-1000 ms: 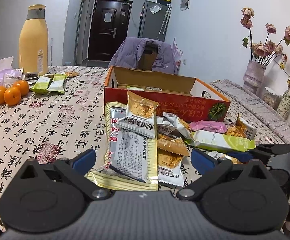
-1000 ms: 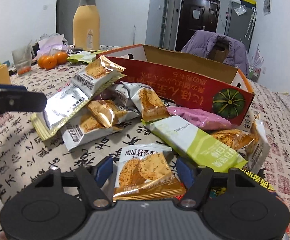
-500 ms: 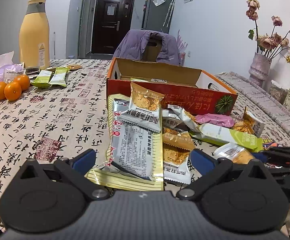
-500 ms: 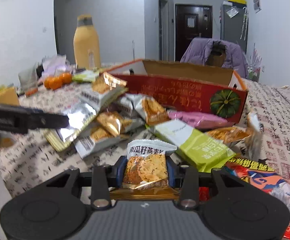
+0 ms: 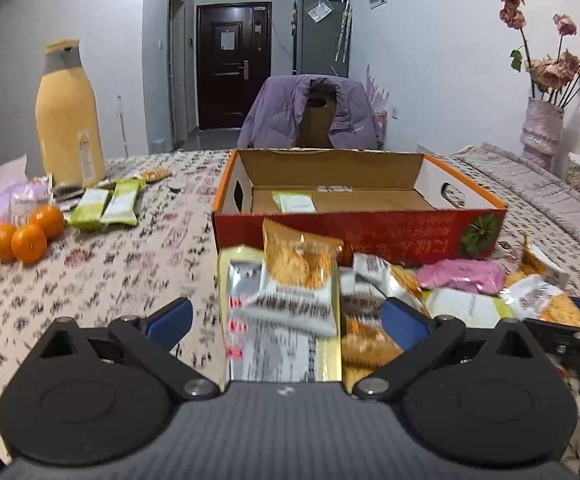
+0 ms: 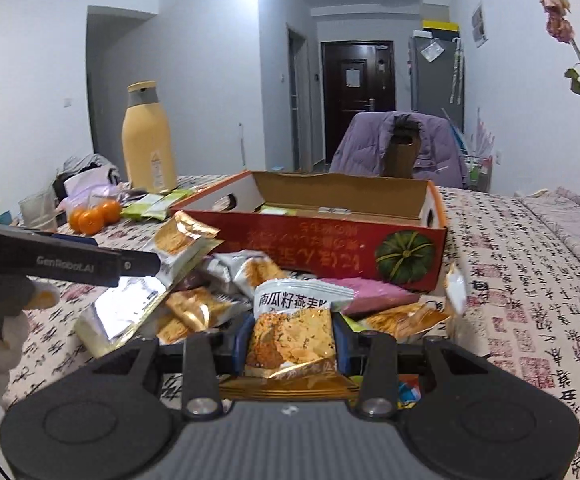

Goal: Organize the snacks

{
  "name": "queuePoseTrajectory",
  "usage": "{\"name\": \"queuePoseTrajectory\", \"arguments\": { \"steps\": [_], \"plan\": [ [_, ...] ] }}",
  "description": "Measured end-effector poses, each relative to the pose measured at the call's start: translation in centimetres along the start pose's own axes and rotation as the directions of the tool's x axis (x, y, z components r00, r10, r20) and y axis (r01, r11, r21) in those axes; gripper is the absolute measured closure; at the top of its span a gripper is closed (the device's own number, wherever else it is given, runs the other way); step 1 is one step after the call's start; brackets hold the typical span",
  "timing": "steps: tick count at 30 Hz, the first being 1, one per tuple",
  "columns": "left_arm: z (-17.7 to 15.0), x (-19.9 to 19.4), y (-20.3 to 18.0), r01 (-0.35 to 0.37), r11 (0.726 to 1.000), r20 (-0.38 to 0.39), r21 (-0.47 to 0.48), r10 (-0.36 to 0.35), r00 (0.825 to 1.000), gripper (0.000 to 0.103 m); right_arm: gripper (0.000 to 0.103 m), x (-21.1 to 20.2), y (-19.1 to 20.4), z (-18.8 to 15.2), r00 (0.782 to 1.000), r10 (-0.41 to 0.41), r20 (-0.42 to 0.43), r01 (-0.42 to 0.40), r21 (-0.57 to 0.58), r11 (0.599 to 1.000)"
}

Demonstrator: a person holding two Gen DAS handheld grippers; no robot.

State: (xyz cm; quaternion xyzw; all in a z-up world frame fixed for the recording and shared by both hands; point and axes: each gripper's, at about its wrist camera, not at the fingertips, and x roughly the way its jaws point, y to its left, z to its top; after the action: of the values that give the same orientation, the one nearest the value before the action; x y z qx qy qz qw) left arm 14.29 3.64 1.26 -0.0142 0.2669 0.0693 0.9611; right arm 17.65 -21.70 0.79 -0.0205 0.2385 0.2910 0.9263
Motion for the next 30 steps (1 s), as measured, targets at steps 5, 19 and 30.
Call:
{"name": "queuePoseTrajectory", "arguments": {
  "steps": [5, 19, 30],
  "plan": [
    [0.9, 1.9, -1.1, -0.034, 0.998, -0.002, 0.053, 0.034, 0.999, 0.026, 0.063, 0.3, -1.2, 0.3, 0.999, -0.034, 0.018, 0.034, 0.031, 0.999],
    [1.1, 4.5, -1.0, -0.026, 0.999, -0.047, 0.043, 0.028, 0.998, 0.056, 0.063, 1.7, -2.7, 1.5, 0.996, -0.088, 0.028, 0.086, 0.070, 0.994],
    [1.7, 2.7, -0.7, 0.007, 1.000, 0.000, 0.024, -0.007, 1.000, 0.059, 0.063, 2.0, -2.4, 2.4, 0.993, -0.108, 0.037, 0.105, 0.068, 0.992]
  ]
}}
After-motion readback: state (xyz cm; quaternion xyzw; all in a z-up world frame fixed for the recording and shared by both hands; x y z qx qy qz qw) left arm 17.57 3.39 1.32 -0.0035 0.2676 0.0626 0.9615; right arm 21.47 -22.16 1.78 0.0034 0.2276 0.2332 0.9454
